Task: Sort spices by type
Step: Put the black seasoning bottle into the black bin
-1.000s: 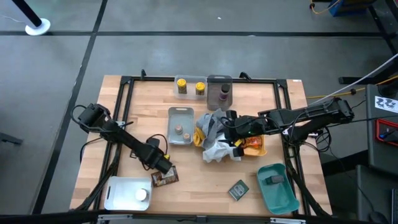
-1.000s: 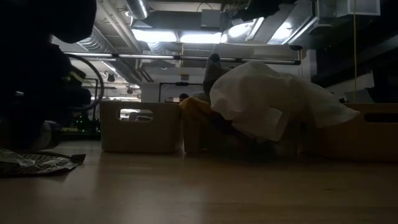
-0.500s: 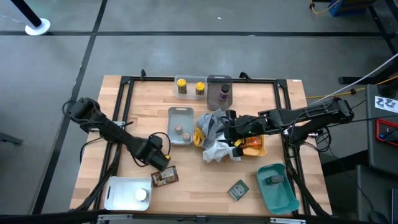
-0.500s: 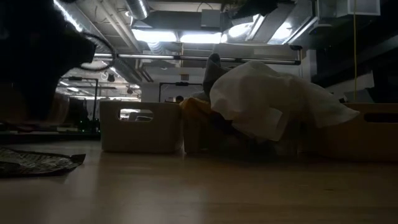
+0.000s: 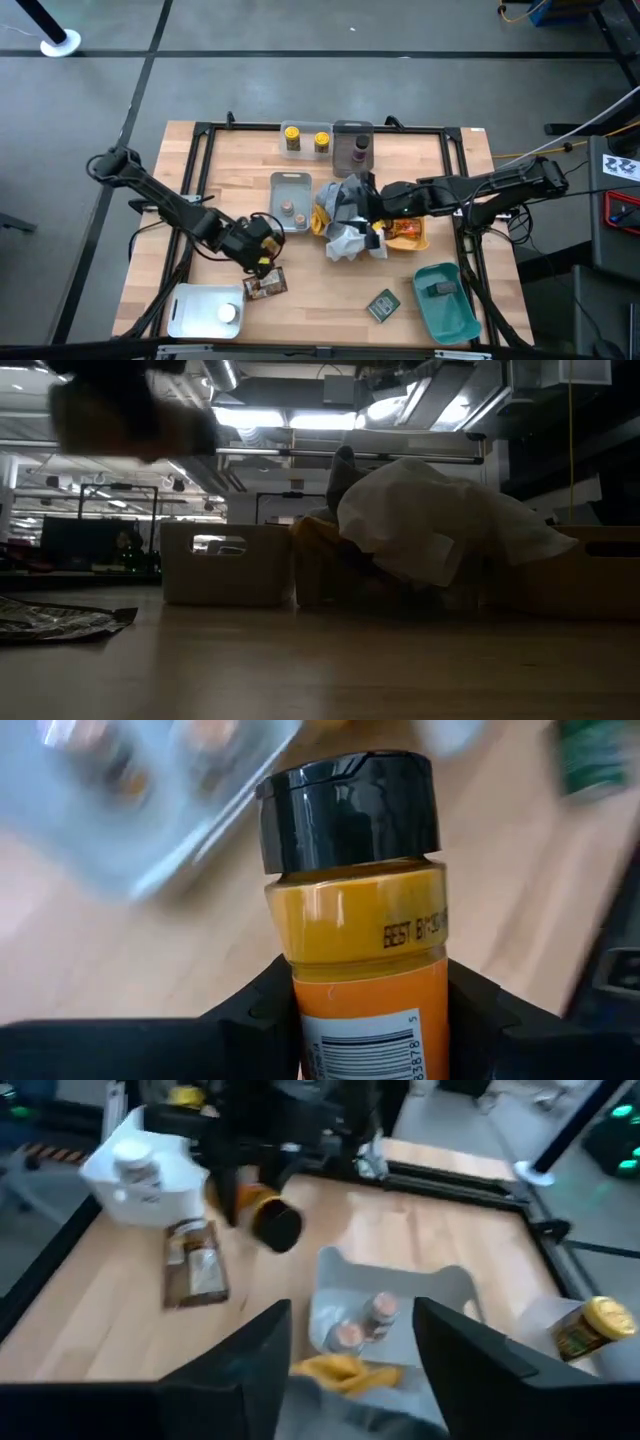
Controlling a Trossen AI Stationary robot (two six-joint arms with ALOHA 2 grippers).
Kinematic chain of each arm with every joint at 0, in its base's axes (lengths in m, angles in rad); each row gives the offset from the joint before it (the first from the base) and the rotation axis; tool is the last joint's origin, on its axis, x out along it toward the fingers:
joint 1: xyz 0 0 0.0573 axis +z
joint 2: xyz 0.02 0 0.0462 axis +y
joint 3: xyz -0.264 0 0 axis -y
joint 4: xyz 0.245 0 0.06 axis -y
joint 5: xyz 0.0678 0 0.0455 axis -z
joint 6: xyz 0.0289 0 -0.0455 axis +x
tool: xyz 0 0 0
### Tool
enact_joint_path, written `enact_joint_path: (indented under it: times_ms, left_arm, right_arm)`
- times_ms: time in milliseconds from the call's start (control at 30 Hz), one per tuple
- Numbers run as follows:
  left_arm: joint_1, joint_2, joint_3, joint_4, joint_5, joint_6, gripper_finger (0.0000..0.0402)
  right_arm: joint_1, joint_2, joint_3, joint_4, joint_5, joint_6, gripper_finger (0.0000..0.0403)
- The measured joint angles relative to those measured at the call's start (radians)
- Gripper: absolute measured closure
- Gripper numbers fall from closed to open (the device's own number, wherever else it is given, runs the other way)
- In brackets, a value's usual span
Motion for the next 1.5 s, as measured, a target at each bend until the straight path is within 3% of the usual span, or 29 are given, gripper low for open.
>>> enact_joint_path:
  times_ms: [133,267,567,1033,1500]
  left_arm:
    - [0.001,-0.007,0.001,0.12,-0.073,0.178,0.0257]
    - [0.001,-0.007,0.001,0.228,-0.121,0.359,0.0256]
    - [0.013,-0.007,0.001,0.384,-0.145,0.625,0.0248]
    - [0.014,0.023,0.001,0.51,-0.145,0.832,0.0243]
    - [0.014,0.104,0.001,0.552,-0.151,0.879,0.0242]
  right_arm:
    - [-0.001,0.026,0.0,0.07,0.012,0.003,0.0153]
    - [-0.001,0.062,0.0,0.1,-0.081,0.007,0.013]
    - [-0.001,0.142,0.0,0.232,-0.257,0.07,0.0123]
    - [0.0,0.197,0.0,0.371,-0.297,0.11,0.0123]
    - [0.0,0.218,-0.001,0.31,-0.346,0.231,0.0123]
